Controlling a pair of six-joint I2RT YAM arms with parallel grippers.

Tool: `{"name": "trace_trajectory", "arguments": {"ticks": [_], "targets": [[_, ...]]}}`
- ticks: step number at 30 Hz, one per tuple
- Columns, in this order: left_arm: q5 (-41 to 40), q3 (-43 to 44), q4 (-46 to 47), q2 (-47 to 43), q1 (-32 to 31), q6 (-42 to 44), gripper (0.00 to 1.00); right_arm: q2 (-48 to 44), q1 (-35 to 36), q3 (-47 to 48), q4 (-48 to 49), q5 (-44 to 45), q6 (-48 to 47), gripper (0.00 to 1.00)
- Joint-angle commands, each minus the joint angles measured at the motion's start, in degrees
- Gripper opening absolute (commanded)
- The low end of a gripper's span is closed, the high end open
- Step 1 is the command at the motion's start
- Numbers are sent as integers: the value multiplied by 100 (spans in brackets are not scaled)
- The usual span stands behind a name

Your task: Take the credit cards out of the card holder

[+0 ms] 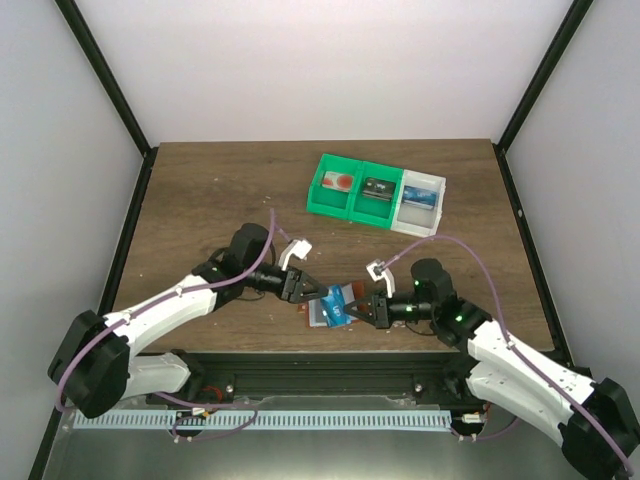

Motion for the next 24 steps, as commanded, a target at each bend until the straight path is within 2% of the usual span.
{"name": "trace_trajectory", "arguments": {"ticks": [1,6,8,12,13,16,18,21,24], "targets": [[774,155,-259,96,27,415,52,215,-43,141,301,-540,-84,1],[979,87,-169,213,34,388,36,288,-41,127,437,-600,-16,0],[1021,68,-151,244,32,372,26,295,-41,121,437,-582,-25,1],[1150,8,14,258,27,257,0,282,-39,139,315,-375,-38,1],[1135,11,17,259,31,240,0,261,-40,140,299,-315,-9,1],[999,-30,124,290,28,69,0,134,-38,119,244,152,248,16],[948,-172,521,272,31,-306,0,-47,-45,28,294,599,629,28],[660,-352,1156,146,34,-952,0,-441,-41,-382,842,956,1391,42],[104,-336,1331,30,29,-1267,0,-717,-41,-712,1187,1408,2119,58]]}}
